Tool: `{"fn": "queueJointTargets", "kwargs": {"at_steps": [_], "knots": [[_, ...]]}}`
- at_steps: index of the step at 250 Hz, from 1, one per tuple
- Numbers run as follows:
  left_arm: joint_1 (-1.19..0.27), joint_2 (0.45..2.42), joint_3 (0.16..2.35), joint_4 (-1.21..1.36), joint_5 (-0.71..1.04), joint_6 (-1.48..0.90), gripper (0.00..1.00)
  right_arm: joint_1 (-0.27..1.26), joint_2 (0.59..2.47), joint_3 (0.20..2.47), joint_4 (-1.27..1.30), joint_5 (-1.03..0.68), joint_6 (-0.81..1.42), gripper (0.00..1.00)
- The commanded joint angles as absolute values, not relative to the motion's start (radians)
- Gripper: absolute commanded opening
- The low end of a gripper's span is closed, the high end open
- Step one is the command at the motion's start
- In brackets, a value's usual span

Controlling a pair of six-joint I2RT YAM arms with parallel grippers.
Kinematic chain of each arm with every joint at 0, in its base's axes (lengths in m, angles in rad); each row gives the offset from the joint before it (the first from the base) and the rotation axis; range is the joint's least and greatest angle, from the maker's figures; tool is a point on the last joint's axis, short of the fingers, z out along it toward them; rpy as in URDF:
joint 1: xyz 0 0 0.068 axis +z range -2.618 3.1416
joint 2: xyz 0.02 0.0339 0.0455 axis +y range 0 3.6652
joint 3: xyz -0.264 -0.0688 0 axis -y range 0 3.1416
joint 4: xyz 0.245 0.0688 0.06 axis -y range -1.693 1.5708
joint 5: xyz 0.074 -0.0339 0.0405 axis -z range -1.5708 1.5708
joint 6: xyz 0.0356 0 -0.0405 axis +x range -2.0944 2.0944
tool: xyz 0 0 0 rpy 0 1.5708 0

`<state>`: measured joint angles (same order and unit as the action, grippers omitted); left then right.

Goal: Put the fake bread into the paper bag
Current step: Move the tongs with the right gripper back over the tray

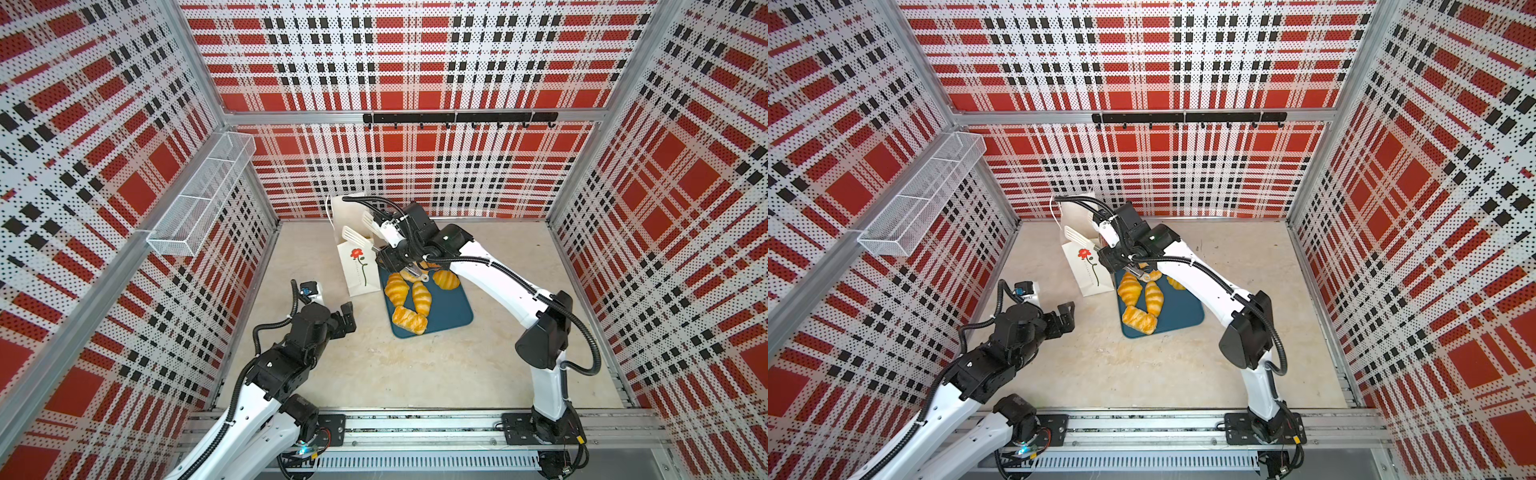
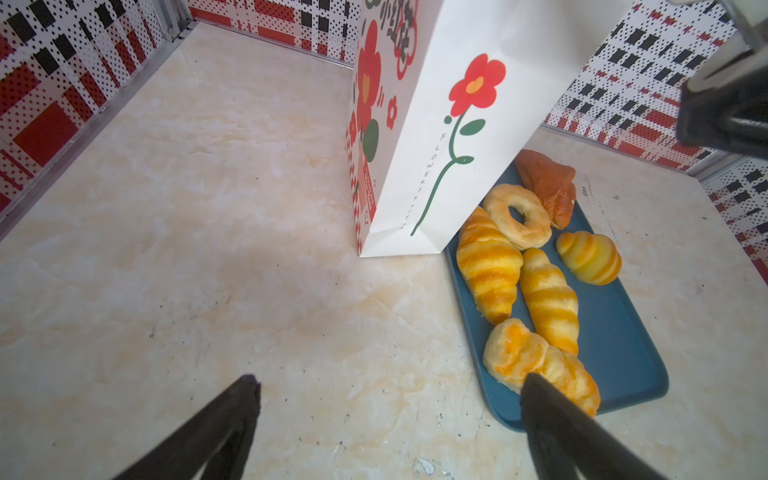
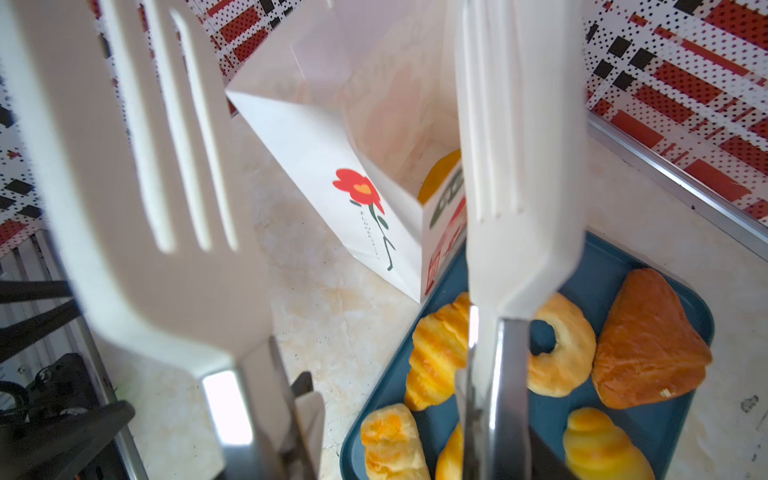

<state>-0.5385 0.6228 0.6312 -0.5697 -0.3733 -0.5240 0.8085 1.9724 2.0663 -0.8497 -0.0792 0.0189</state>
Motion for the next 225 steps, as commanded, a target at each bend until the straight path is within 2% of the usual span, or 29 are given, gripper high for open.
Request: {"fn": "queueJointTargets", "kwargs": {"at_steps": [1, 60, 137, 225], "knots": [[-0.573, 0.609, 0.635, -0.589, -0.436, -0.556, 0.99, 0.814, 1.850, 1.993, -0.796, -0.044, -0.022, 0.60], [-0.647, 0.611, 0.624, -0.600, -0.506, -0.582, 0.99, 0.813, 1.721, 1.808, -0.774, -0.001, -0.027, 0.56], [-0.712, 0.613, 0.597, -0.610, -0.537, -0.623, 0.99, 0.798, 1.572, 1.555, -0.760, 0.049, -0.054, 0.59], [-0.768, 0.621, 0.529, -0.611, -0.550, -0.726, 0.99, 0.778, 1.523, 1.343, -0.778, 0.054, -0.051, 0.59]]}}
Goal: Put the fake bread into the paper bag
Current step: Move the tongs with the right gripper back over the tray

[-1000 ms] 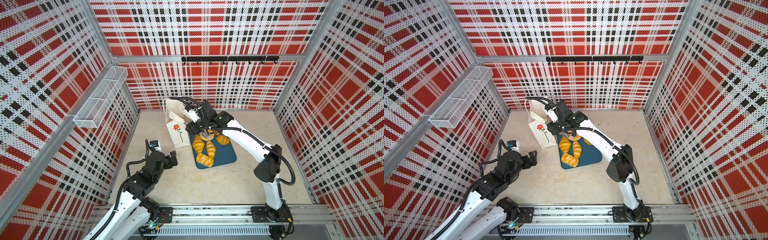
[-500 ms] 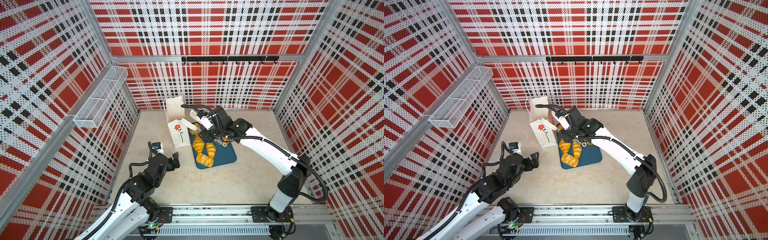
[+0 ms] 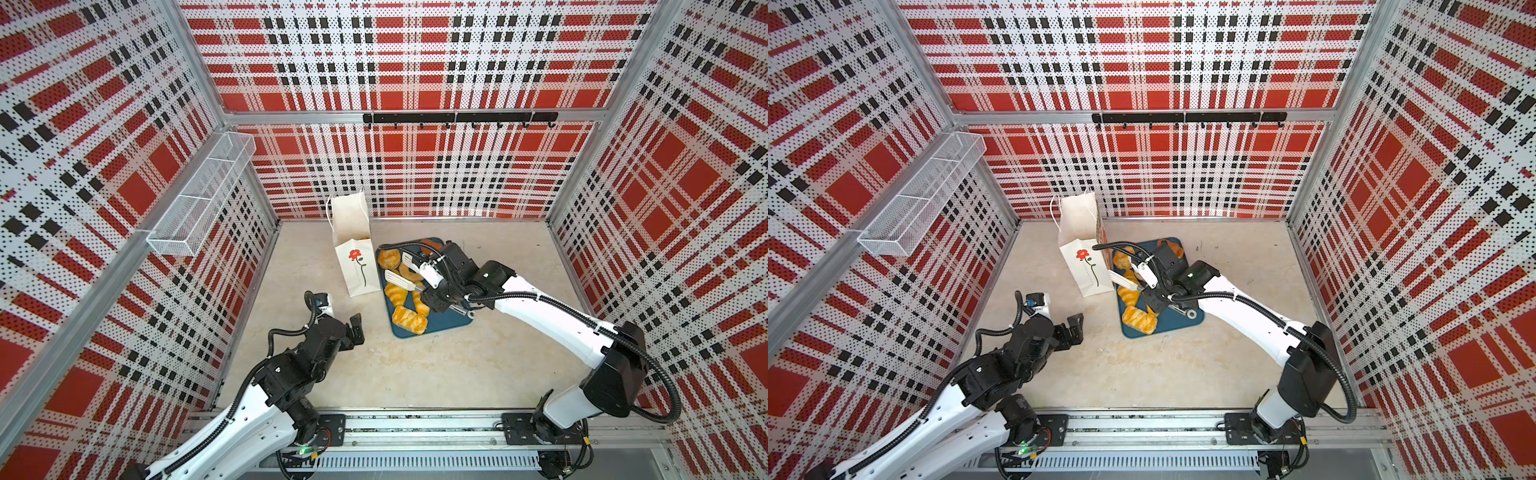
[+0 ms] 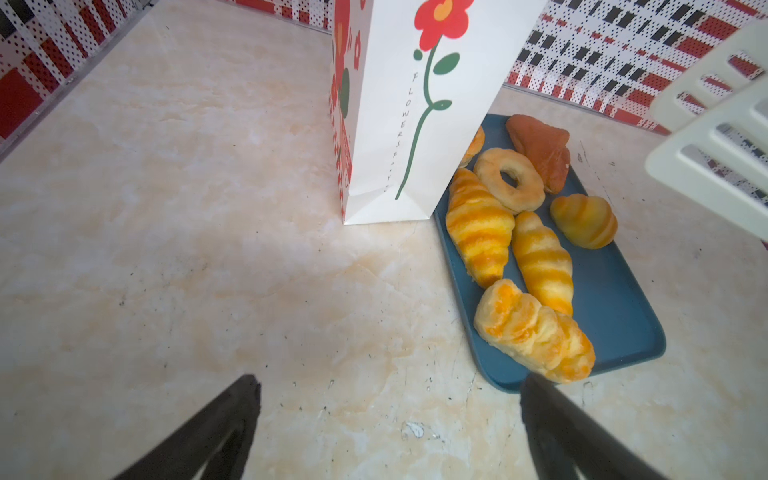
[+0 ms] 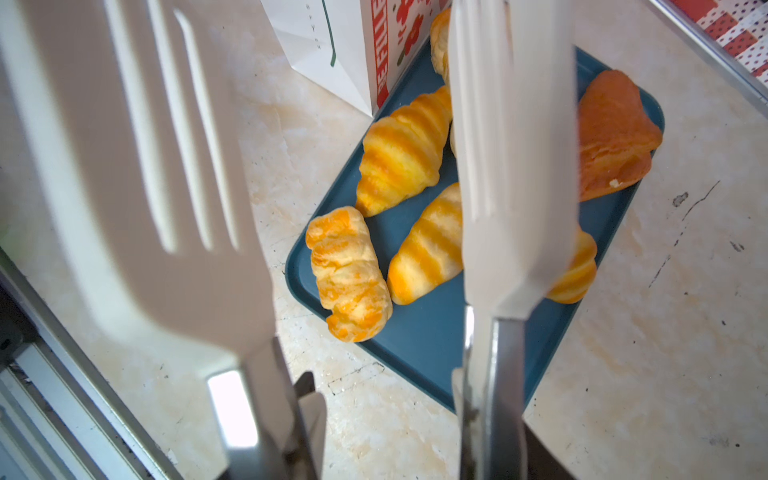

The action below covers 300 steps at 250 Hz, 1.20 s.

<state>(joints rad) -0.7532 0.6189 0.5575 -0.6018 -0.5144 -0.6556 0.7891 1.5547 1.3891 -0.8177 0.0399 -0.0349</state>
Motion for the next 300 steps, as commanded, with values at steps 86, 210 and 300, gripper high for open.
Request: {"fn": "queueJointTargets", "kwargs": {"at_steps": [86, 210, 300], "knots": [[-0.773, 0.641, 0.462, -0.593, -0.510, -0.822, 0.99, 0.770, 1.519, 1.219, -0.797, 0.044, -0.058, 0.60], [-0.786, 0.663, 0.421, -0.570, -0.488, -0.854, 0.99, 0.804, 1.479, 1.126, -0.862, -0.017, -0.128, 0.59], [-0.798, 0.684, 0.421, -0.554, -0.481, -0.853, 0.99, 0.834, 1.525, 1.132, -0.917, 0.036, -0.175, 0.58]]}}
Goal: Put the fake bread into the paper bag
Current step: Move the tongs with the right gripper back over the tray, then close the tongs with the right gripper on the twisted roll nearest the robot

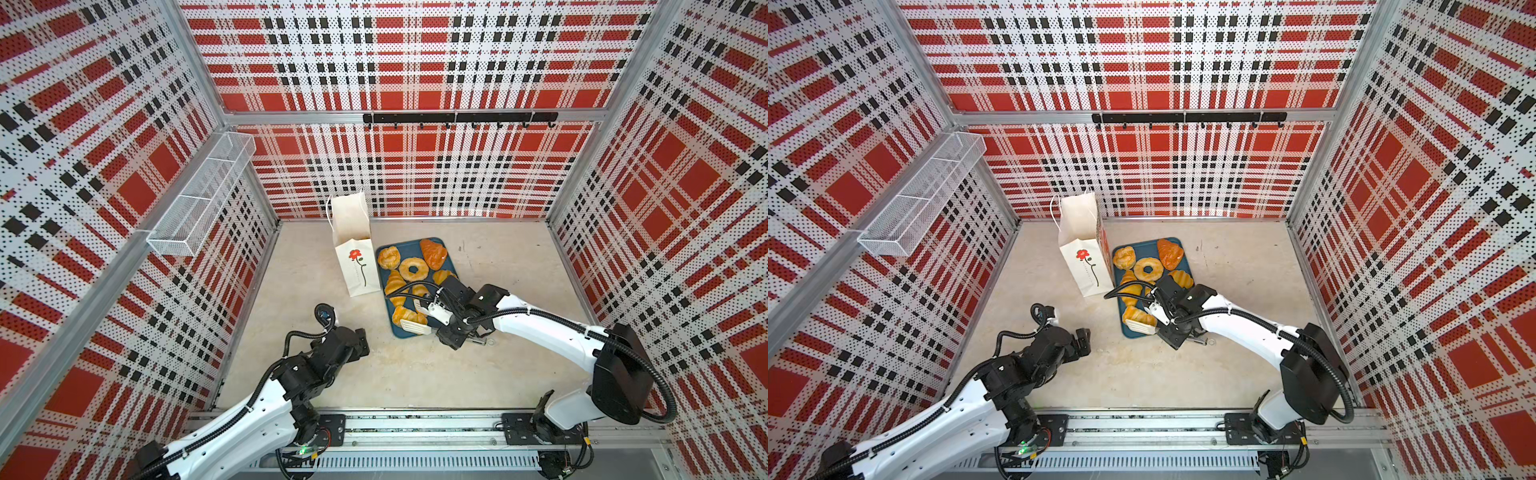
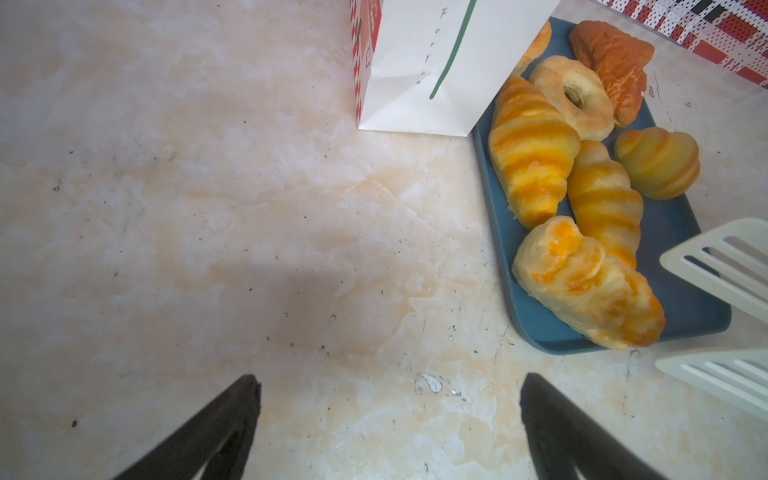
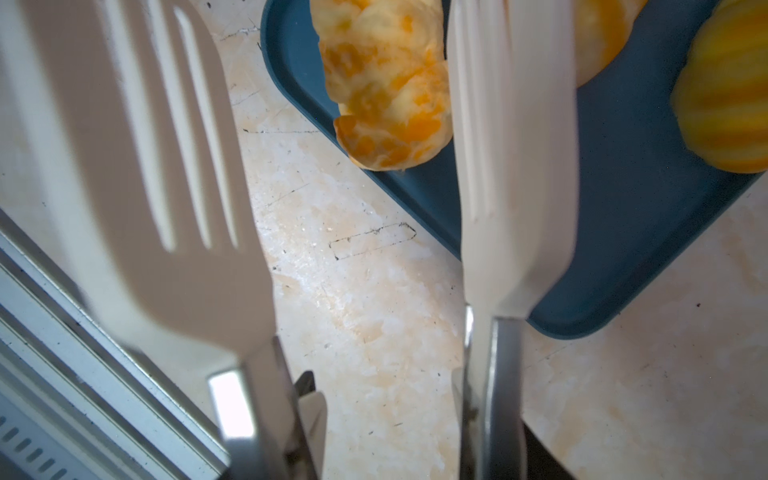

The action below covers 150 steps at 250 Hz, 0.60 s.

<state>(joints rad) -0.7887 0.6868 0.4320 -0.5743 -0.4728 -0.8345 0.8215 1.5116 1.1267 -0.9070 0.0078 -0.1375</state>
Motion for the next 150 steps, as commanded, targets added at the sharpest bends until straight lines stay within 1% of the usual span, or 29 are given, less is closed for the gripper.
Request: {"fn": "queueJointTargets", "kwargs": {"at_steps": [1, 71, 150], "knots": [[-0.798, 0.684, 0.421, -0.554, -0.481, -0.853, 0.99, 0.835, 1.526, 1.132, -0.917, 0.037, -0.175, 0.58], [-0.815, 0.689, 0.415, -0.550, -0.480, -0.859, 0.99, 0.838, 1.577, 1.141, -0.932, 0.109, -0.170, 0.59], [-0.841, 0.734, 0.414, -0.523, -0.485, -0.864, 0.99, 0.838, 1.600, 1.158, -0.941, 0.148, -0.163, 0.59]]}}
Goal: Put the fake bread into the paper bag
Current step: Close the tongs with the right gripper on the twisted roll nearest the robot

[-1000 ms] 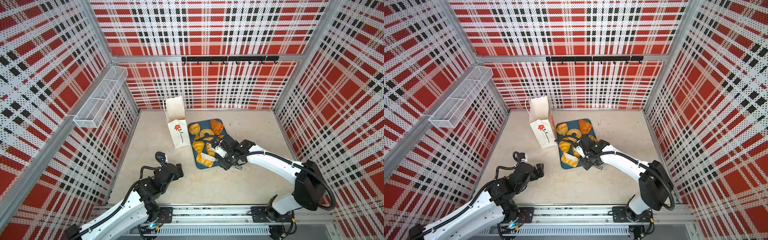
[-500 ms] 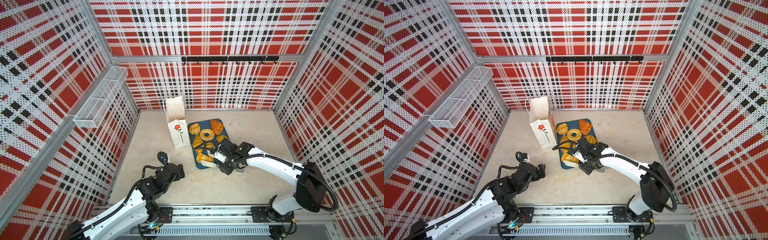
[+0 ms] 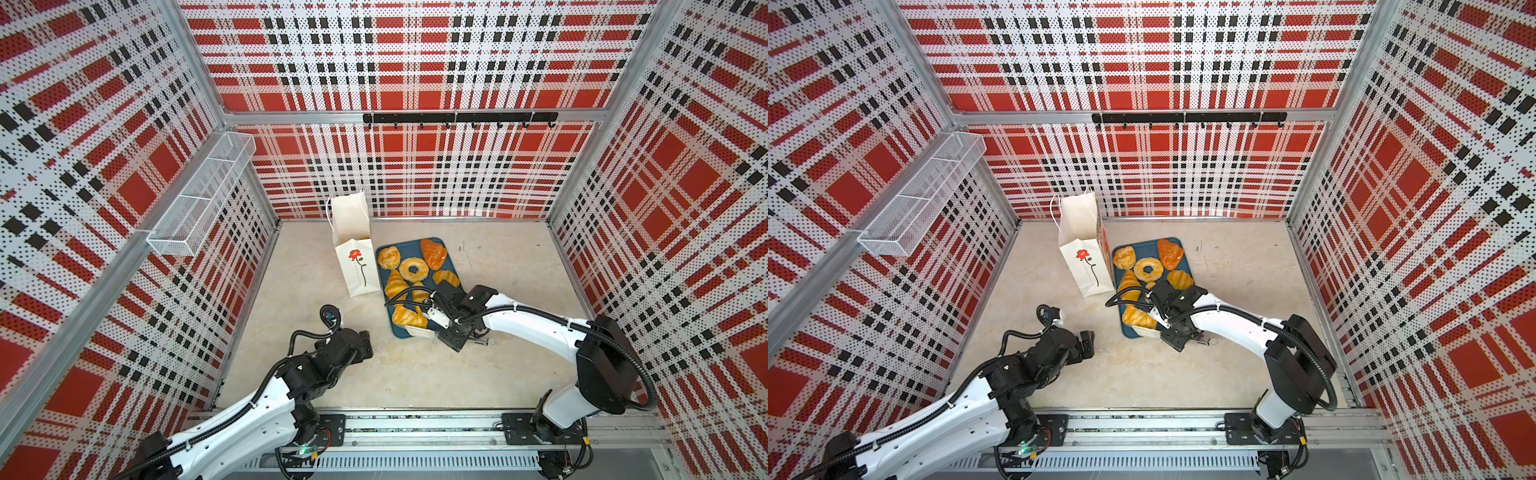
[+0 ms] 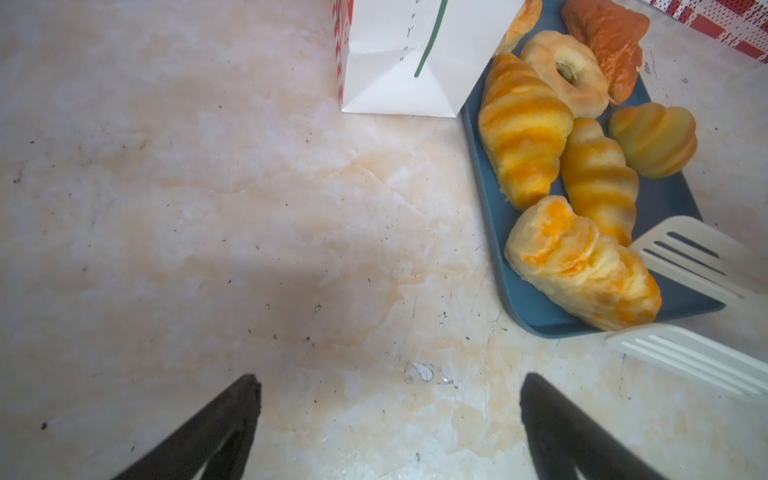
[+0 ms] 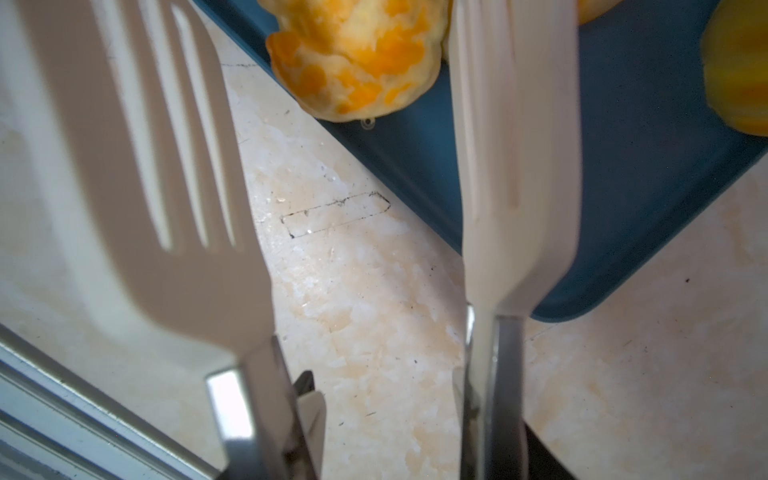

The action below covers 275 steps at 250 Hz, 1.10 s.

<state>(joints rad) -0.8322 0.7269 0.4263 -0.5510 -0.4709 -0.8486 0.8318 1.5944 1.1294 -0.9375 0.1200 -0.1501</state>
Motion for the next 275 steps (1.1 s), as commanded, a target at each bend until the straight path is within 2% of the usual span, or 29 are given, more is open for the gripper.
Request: {"fn": "queueJointTargets", "kwargs": {"at_steps": [1, 111, 210, 275], "knots": [[-0.841, 0.735, 0.414, -0.523, -0.485, -0.864, 0.99, 0.838, 1.600, 1.158, -0.941, 0.148, -0.163, 0.59], [-0.850, 0.737, 0.411, -0.517, -0.487, -0.862, 0.99, 0.850, 1.684, 1.225, -0.985, 0.167, -0.193, 0.56], [-0.853, 0.730, 0.408, -0.517, -0.491, -0.866, 0.99, 0.870, 1.663, 1.254, -1.054, 0.130, -0.171, 0.54], [-0.856, 0.724, 0.402, -0.517, -0.493, -0.871, 0.99, 0.884, 1.699, 1.290, -1.099, 0.179, -0.153, 0.54]]}}
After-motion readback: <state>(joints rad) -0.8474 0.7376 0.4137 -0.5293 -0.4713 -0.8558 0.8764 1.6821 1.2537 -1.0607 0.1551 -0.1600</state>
